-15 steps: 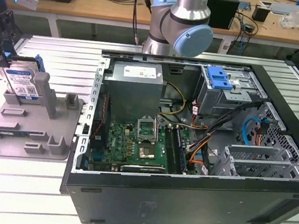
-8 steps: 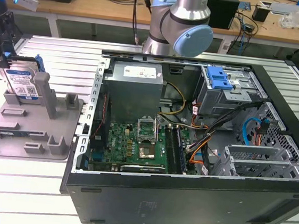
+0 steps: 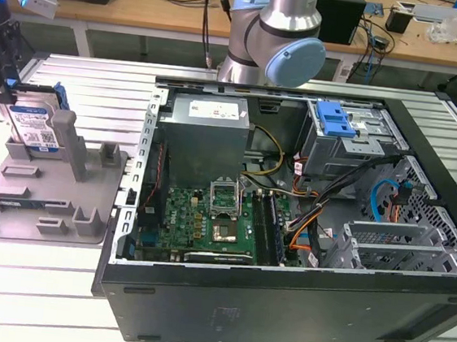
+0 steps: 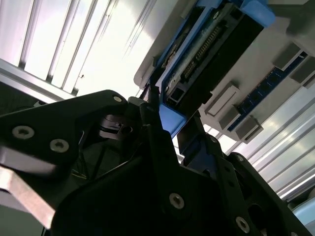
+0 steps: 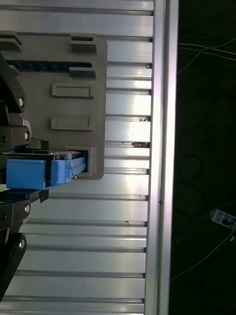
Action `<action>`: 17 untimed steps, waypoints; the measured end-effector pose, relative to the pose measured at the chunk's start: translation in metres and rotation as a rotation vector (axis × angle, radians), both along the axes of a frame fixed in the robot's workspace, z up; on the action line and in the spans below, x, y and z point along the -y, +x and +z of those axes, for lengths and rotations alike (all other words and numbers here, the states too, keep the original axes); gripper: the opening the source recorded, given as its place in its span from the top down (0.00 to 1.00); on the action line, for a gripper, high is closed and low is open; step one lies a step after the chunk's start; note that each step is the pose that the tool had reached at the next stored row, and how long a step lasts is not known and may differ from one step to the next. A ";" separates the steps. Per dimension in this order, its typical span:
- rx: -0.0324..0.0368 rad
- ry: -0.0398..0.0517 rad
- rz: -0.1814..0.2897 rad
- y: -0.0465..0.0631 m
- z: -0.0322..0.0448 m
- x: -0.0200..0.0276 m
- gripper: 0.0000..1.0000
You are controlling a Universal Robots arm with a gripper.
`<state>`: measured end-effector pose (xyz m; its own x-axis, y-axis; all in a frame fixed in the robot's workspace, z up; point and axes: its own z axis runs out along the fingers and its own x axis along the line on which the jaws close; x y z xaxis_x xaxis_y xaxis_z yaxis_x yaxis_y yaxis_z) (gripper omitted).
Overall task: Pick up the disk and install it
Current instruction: 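Pick up the disk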
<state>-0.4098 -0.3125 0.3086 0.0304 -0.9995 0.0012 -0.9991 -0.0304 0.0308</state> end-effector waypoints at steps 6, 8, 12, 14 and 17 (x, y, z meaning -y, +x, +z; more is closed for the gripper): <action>0.0000 0.0001 0.000 0.000 -0.0028 0.0000 0.59; 0.0001 0.0001 0.000 0.000 -0.0038 0.0000 0.59; 0.0000 0.0000 0.000 0.000 -0.0058 0.0000 0.59; -0.0001 0.0000 0.000 0.000 -0.0065 0.0000 0.59; -0.0001 0.0000 0.000 0.000 -0.0075 0.0000 0.59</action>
